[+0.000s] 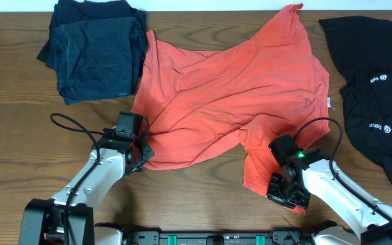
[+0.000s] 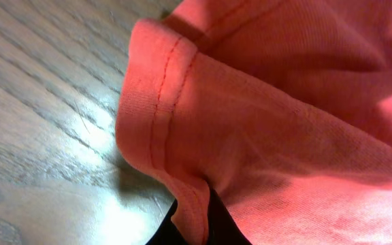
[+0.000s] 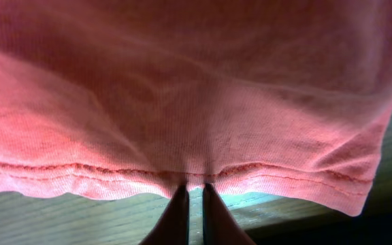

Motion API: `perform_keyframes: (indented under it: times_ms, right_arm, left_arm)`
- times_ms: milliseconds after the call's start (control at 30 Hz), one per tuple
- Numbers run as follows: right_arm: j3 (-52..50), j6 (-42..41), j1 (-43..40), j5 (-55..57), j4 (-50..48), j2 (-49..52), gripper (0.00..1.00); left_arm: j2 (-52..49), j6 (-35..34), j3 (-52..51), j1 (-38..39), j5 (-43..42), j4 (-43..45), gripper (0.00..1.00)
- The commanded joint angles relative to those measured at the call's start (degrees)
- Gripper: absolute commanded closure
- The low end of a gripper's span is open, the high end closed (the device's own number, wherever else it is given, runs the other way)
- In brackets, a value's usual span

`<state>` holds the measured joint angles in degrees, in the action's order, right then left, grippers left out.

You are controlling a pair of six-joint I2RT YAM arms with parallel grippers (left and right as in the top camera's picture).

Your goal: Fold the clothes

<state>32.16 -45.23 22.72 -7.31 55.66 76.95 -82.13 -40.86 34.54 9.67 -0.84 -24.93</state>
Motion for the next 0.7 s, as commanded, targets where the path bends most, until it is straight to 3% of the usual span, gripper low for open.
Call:
perform_keyframes:
  times_ms: [0,667]
  right_arm:
    - [0.79,-0.59,-0.90,-1.64,0.02,-0.55,0.83]
    - [2.86,-0.13,-2.29,-0.55,3.13,-0.52,0.78]
  left_arm:
    - [-2.05,0.28,-1.81,-0.04,4.63,0.33,0.94]
    - [-2.05,0.02,-1.81,-0.04,11.02,1.07,0.94]
